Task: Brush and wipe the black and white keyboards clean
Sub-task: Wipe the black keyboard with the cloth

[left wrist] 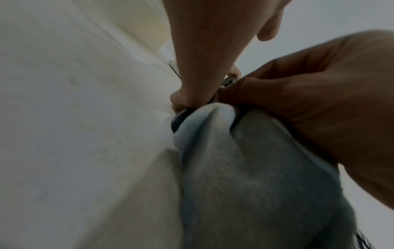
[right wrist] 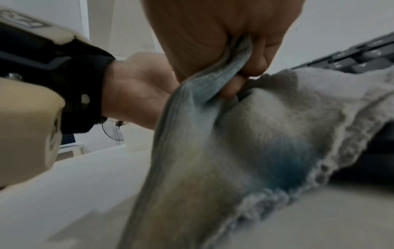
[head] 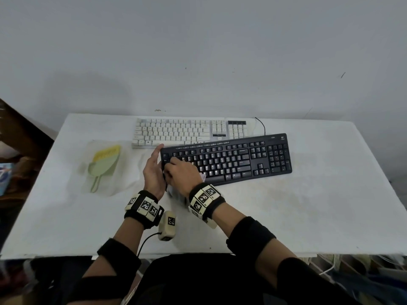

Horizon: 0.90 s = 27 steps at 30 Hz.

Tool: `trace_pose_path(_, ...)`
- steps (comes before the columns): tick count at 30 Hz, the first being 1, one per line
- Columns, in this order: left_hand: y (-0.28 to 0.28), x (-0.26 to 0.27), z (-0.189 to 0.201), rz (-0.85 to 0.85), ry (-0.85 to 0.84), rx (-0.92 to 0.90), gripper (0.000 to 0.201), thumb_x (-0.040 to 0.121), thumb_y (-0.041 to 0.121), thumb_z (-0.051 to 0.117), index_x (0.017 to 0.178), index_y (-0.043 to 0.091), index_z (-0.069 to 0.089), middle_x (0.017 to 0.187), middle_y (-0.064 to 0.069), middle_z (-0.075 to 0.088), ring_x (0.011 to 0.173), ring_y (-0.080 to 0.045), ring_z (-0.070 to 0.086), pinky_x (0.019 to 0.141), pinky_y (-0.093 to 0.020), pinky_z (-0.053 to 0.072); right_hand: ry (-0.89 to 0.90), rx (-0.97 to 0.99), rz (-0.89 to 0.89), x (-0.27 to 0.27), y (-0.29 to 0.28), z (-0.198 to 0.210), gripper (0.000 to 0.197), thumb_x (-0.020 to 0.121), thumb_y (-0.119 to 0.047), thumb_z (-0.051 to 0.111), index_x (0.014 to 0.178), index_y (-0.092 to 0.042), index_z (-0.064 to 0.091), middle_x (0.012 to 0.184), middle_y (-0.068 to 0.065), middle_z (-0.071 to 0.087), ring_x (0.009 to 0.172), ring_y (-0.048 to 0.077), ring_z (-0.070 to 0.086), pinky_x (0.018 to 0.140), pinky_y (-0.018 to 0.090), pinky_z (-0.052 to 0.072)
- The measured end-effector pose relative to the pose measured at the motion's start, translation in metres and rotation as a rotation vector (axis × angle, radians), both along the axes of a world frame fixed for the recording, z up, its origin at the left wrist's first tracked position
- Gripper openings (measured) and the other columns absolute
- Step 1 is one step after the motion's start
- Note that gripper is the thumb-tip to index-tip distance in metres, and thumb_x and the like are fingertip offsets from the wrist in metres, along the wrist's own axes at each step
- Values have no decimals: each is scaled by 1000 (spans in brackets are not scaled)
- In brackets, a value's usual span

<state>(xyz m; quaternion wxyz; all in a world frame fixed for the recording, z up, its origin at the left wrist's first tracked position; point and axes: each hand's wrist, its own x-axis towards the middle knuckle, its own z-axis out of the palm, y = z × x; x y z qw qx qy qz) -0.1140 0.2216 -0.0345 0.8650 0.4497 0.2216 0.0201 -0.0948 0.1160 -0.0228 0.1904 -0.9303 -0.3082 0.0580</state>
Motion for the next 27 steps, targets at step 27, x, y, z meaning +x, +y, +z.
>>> trace_pose_path(27, 5, 6, -13, 20, 8, -20, 37, 98, 27, 50, 133, 25, 62, 113, -9, 68, 103, -26, 64, 85, -42, 55, -24, 12, -171, 29, -64, -13, 14, 95, -25, 57, 93, -12, 60, 90, 4, 58, 71, 25, 57, 62, 43, 54)
